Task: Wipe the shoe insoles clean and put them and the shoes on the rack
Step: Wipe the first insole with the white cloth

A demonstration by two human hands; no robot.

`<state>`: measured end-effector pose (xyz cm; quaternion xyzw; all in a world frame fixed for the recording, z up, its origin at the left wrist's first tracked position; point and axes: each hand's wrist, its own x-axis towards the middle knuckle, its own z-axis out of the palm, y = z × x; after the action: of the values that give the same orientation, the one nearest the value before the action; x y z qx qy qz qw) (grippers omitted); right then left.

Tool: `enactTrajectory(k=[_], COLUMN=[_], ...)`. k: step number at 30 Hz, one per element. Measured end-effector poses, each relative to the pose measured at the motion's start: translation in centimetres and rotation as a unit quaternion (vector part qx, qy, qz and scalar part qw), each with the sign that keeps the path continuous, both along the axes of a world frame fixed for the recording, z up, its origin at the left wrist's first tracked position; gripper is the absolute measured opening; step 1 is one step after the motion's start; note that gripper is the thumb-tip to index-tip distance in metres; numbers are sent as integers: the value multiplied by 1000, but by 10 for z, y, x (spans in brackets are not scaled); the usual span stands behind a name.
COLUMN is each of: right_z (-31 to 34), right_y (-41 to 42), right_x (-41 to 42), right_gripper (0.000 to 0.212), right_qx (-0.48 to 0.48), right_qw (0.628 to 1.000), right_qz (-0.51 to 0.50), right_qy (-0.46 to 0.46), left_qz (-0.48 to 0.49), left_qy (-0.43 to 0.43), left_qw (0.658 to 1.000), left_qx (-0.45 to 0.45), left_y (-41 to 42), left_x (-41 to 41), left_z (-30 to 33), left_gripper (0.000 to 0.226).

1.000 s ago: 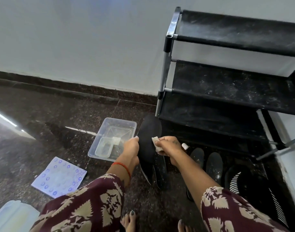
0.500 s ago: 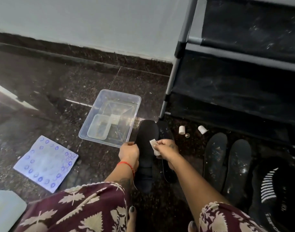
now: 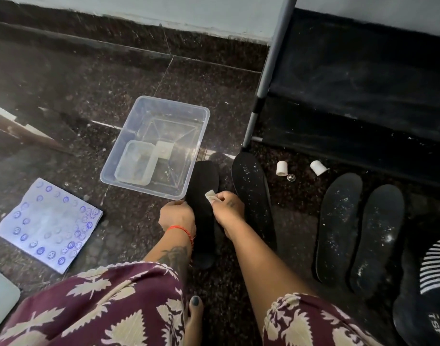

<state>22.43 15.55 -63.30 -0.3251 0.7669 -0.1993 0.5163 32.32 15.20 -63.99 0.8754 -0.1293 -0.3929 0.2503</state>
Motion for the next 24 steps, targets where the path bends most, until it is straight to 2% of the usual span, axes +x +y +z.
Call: enactTrajectory(k=[4, 7, 9, 12, 15, 19, 24], right_z=[-1, 11, 18, 20, 21, 16, 4], right_y=[3, 4, 0, -4, -1, 9, 11], right_x=[-1, -8, -19, -43, -71, -98, -94], right_gripper=[17, 20, 24, 14, 15, 20, 25], right_qx=[7, -13, -47, -80, -55, 14, 54], right_qw=[1000, 999, 993, 966, 948, 968, 980], right_qz=[-4, -40, -112, -242, -312, -247, -179], right_qy=[-13, -28, -14, -35, -27, 34, 71], left_qz=[-5, -64, -85, -90, -136, -239, -272], left_qy=[-28, -84, -95, -72, -49, 3, 50], left_qw=[999, 994, 992, 993, 989, 971, 961], left_qx=[27, 38, 22, 12, 14, 11, 11], left_y=[-3, 3, 9, 16, 24, 28, 22], left_x=[-3, -15, -29, -51, -71, -91, -103], left_z=[6, 19, 29, 32, 25, 12, 10], left_gripper=[30, 35, 34, 30, 31, 34, 37])
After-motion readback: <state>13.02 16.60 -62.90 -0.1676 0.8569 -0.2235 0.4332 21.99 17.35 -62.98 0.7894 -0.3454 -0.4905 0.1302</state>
